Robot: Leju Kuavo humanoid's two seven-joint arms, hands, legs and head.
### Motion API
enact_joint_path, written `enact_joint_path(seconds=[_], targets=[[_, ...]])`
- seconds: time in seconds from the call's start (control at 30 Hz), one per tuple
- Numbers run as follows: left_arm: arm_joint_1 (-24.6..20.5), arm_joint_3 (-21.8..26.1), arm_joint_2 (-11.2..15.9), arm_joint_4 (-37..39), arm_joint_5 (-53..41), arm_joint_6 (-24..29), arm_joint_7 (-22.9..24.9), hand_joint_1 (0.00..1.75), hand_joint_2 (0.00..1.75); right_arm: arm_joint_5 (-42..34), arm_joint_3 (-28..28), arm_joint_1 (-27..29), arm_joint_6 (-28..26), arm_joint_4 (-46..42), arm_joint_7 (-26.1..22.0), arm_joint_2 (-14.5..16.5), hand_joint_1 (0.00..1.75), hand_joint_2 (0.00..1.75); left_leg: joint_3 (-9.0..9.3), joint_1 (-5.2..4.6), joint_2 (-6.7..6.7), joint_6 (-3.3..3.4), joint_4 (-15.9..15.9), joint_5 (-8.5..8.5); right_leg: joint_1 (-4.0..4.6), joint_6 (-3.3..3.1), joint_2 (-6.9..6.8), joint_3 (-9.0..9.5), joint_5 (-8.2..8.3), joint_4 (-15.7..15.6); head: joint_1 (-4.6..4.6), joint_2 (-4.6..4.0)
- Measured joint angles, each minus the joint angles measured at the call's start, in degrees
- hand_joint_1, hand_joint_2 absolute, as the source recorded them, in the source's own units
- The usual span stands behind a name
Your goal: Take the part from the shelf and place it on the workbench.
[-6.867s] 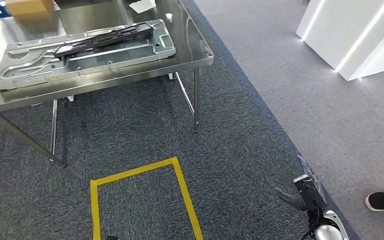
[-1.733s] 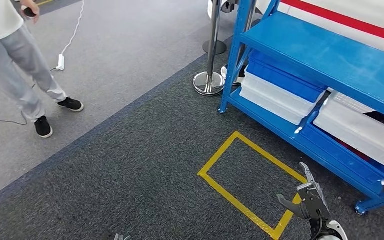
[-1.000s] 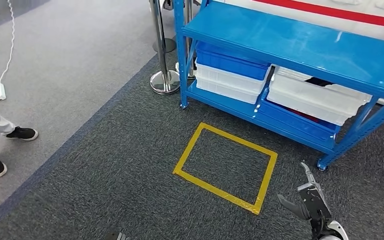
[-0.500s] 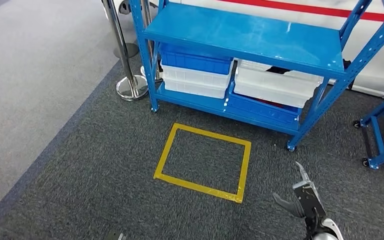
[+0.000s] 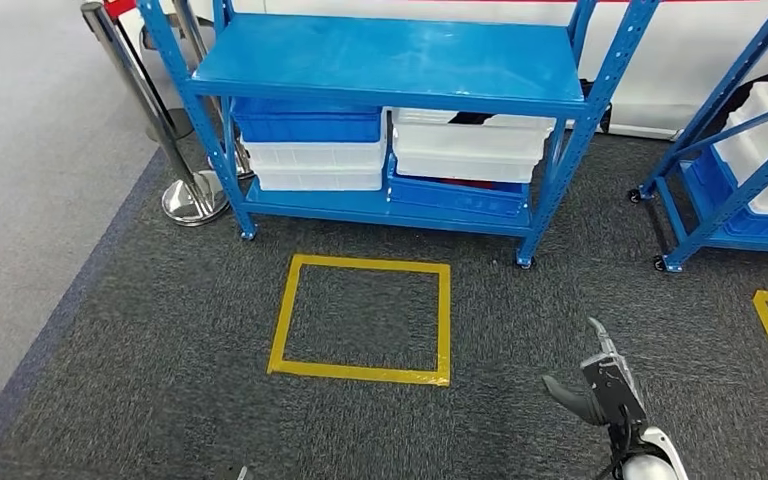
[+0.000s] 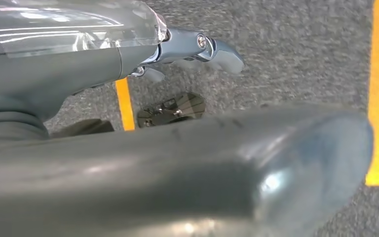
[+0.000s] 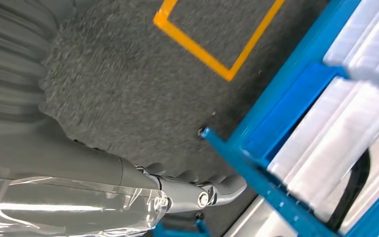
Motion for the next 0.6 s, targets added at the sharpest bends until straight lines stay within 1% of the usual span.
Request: enact_joint_path(seconds=[0.03, 0.07, 0.1, 0.13, 0.17, 0.2, 0.23, 0.27, 0.3, 0.33, 0.4, 0.47, 0.6], targets=[[0.1, 0.1, 0.0, 0.0, 0.1, -0.1, -0.2, 0.0, 0.0, 0.3, 0.3, -0.2, 0.0, 0.2, 0.1, 0.0, 0.0, 0.0, -1.46, 0.15, -1.93, -0.16, 3.3, -1.86, -0.01, -0.28, 0.38, -0.04, 0.05, 0.0, 0.0, 0.0], [0.2, 0.2, 0.0, 0.0, 0.3, -0.2, -0.5, 0.0, 0.0, 0.5, 0.6, -0.3, 0.0, 0.3, 0.2, 0.0, 0.0, 0.0, -3.38, 0.2, -3.22, -0.25, 7.3, -3.77, 0.05, -0.5, 0.82, -0.1, 0.06, 0.0, 0.0, 0.0], [0.4, 0.3, 0.0, 0.0, 0.3, -0.3, -0.7, 0.0, 0.0, 0.7, 1.0, -0.4, 0.0, 0.6, 0.3, 0.0, 0.0, 0.0, -5.24, 0.22, -3.84, -0.3, 11.0, -5.14, 0.16, -0.61, 1.27, -0.15, 0.06, 0.0, 0.01, 0.0], [0.6, 0.5, 0.0, 0.0, 0.4, -0.4, -1.0, 0.0, 0.0, 0.8, 1.2, -0.4, 0.0, 0.8, 0.4, 0.0, 0.0, 0.0, -6.46, 0.22, -4.05, -0.29, 13.2, -5.5, 0.26, -0.65, 1.72, -0.17, 0.05, 0.1, 0.01, 0.0], [0.7, 0.6, 0.0, 0.0, 0.4, -0.4, -1.3, 0.0, 0.0, 0.8, 1.4, -0.4, 0.1, 1.0, 0.4, 0.0, 0.0, 0.0, -6.71, 0.22, -4.07, -0.23, 13.2, -4.7, 0.34, -0.65, 2.14, -0.17, 0.03, 0.1, 0.01, 0.0], [0.7, 0.6, 0.0, 0.0, 0.5, -0.4, -1.5, 0.0, 0.0, 0.8, 1.5, -0.4, 0.1, 1.2, 0.4, 0.0, 0.0, 0.0, -5.85, 0.22, -4.08, -0.09, 10.9, -2.9, 0.37, -0.61, 2.5, -0.15, 0.01, 0.2, 0.0, 0.0], [0.6, 0.7, 0.0, 0.0, 0.5, -0.5, -1.7, 0.0, 0.0, 0.8, 1.6, -0.4, 0.0, 1.3, 0.4, 0.0, 0.0, 0.0, -4.2, 0.21, -4.12, 0.13, 7.1, -0.59, 0.38, -0.53, 2.81, -0.12, -0.04, 0.3, 0.0, -0.01], [0.5, 0.8, 0.0, 0.0, 0.6, -0.5, -1.9, 0.0, 0.0, 0.8, 1.6, -0.5, 0.0, 1.4, 0.4, 0.0, 0.0, 0.0, -2.51, 0.13, -4.21, 0.38, 3.1, 1.14, 0.47, -0.35, 3.06, -0.12, -0.11, 0.5, 0.0, -0.01], [0.4, 0.9, 0.0, 0.0, 0.6, -0.3, -2.1, 0.0, 0.0, 0.9, 1.6, -0.5, 0.0, 1.5, 0.5, 0.0, 0.0, 0.0, -1.23, 0.04, -4.3, 0.65, 0.0, 2.34, 0.56, -0.06, 3.28, -0.16, -0.14, 0.6, 0.0, -0.01], [0.4, 1.0, 0.0, 0.0, 0.5, -0.1, -2.2, 0.0, 0.0, 0.9, 1.7, -0.6, 0.1, 1.6, 0.5, 0.0, 0.0, 0.0, -0.55, -0.01, -4.38, 0.88, -1.9, 2.84, 0.68, 0.24, 3.42, -0.24, -0.18, 0.7, 0.01, 0.0], [0.3, 1.0, -0.1, 0.0, 0.3, 0.3, -2.7, 0.0, 0.0, 1.0, 1.8, -0.8, 0.1, 1.7, 0.7, -0.1, 0.0, 0.0, -0.4, -0.07, -4.43, 1.06, -2.6, 2.98, 0.76, 0.19, 3.56, -0.37, -0.24, 0.7, 0.01, 0.0], [0.3, 1.0, -0.1, 0.0, 0.2, 0.4, -3.1, 0.0, 0.0, 1.0, 1.8, -1.0, 0.1, 2.0, 0.8, -0.2, 0.0, 0.0, -0.39, -0.21, -4.47, 1.22, -2.6, 3.18, 0.66, -0.05, 3.5, -0.39, -0.11, 0.6, 0.01, 0.0], [0.2, 1.1, -0.2, 0.0, 0.1, -1.0, -3.6, 0.0, 0.0, 1.0, 2.1, -1.5, 0.1, 2.3, 1.1, -0.5, 0.0, 0.0, -0.61, -0.38, -4.51, 1.61, -2.6, 3.34, 0.52, 0.66, 3.48, -0.34, 0.41, 0.1, 0.01, -0.01]])
